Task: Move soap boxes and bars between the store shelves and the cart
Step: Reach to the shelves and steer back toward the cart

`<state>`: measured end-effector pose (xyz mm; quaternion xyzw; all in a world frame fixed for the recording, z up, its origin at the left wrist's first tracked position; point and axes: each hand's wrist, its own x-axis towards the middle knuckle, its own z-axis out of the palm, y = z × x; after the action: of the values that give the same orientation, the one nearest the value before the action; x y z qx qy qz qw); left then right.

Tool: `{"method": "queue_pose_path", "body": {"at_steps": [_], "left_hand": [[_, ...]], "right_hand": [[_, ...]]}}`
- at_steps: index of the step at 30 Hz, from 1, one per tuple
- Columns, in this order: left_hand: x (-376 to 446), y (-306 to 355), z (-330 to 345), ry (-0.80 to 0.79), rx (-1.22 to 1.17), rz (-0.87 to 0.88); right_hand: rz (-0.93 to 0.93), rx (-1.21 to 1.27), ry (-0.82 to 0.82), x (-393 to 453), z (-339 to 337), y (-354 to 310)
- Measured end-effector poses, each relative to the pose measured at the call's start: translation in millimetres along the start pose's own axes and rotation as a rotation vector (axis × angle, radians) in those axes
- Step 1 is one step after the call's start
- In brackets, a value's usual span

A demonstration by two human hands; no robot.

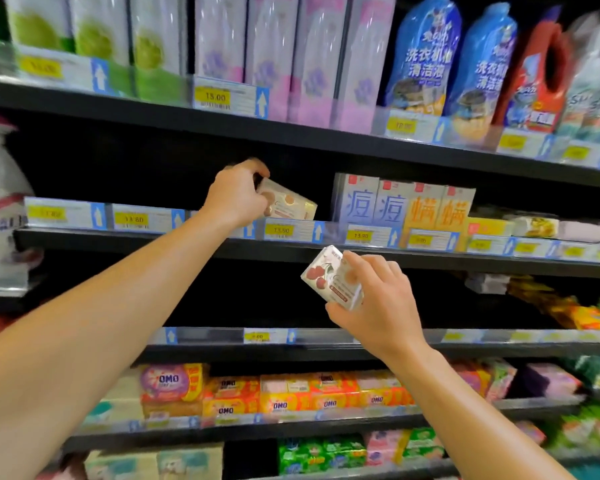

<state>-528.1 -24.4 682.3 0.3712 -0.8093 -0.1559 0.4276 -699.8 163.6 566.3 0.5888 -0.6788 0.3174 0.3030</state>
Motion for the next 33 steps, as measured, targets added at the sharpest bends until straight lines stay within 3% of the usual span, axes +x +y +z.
{"method": "queue_pose_path", "body": {"at_steps": [15, 21, 33], "left_hand": [[-5, 23, 14, -0.217, 0.357, -0.117], [-30, 31, 22, -0.271, 0.457, 0.066], [-23, 44, 35, -0.386, 0.609, 0.125]], "right_hand": [[-0.011, 0.125, -0.029, 2, 6, 34], [-0.031, 0.143, -0.04, -2, 8, 42], [-0.047, 0.171, -0.061, 0, 13, 48]]}}
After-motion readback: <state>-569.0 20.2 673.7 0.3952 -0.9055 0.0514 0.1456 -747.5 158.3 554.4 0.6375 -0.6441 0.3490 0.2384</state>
